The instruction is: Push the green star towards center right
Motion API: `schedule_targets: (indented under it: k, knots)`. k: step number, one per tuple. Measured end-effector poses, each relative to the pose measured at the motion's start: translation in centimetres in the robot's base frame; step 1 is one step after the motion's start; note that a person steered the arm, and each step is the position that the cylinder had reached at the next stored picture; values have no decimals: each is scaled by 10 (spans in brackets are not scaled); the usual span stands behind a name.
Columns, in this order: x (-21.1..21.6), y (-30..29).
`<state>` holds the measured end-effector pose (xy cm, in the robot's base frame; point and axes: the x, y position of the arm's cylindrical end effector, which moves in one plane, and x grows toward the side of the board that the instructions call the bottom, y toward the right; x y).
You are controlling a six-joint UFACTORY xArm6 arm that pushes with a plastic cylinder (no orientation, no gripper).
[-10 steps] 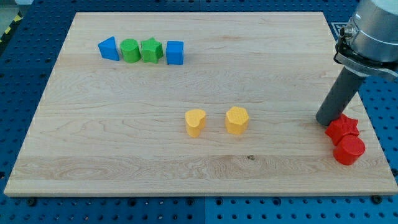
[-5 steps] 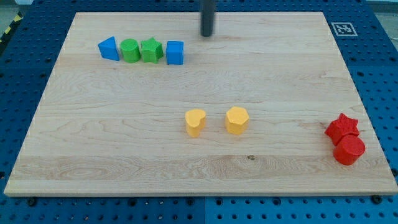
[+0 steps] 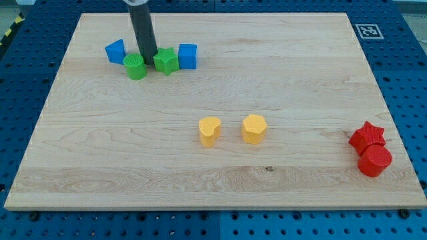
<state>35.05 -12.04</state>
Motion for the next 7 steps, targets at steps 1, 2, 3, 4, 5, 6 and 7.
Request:
schedule_targets:
  k: [1, 2, 3, 4, 5, 6, 7]
  knots:
    - [21, 19]
    - [22, 35]
    - [4, 27]
    - [-2, 27]
    - [9, 61]
    - [14, 108]
    - [25, 148]
